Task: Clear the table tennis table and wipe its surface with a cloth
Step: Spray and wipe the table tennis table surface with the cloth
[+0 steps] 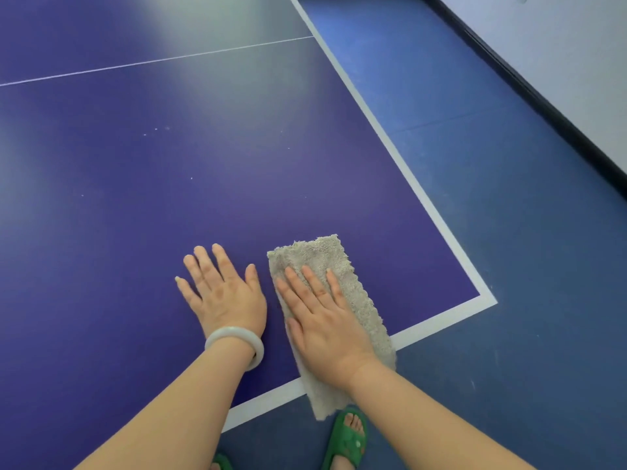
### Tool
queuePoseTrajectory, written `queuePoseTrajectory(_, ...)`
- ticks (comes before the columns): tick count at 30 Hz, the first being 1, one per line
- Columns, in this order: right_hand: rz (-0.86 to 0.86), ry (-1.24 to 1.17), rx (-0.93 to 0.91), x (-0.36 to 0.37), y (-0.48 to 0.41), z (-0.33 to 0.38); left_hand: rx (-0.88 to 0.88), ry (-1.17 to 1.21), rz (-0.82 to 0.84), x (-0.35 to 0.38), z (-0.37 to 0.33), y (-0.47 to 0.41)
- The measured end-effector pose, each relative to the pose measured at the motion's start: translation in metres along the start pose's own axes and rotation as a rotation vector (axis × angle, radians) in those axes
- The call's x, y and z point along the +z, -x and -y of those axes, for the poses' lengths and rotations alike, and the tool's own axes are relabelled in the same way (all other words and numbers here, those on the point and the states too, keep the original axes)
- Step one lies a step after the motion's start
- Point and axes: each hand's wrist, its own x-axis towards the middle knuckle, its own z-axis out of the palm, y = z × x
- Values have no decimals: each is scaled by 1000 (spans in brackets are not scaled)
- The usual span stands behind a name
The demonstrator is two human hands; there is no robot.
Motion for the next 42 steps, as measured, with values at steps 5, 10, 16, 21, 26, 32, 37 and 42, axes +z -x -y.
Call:
queuePoseTrajectory(5, 40, 97, -104, -27, -9, -116, -29, -64, -40, 6, -7, 2)
queuePoseTrajectory(10, 8, 94, 264, -41, -60, -169, -35, -94, -51, 5, -4, 2)
queuePoseTrajectory(16, 21, 65, 33, -35, 7, -146, -34, -87, -67, 4, -6, 3)
queuePoseTrajectory(21, 50, 134, -16, -46, 56, -188, -32, -103, -72, 5, -7, 3)
queuePoseTrajectory(26, 122, 127, 29, -64, -40, -228, -30, -104, -70, 7, -6, 3)
queuePoseTrajectory(32, 110, 72, 173, -74, -131, -234, -33, -96, -74, 6, -8, 3)
queuePoseTrajectory(37, 56, 109, 250, -60, -72, -217, -29, -102, -73, 5, -8, 4)
queuePoseTrajectory(42, -37, 86, 255, -36, -1, -169, -26, -132, -68, 6, -6, 2)
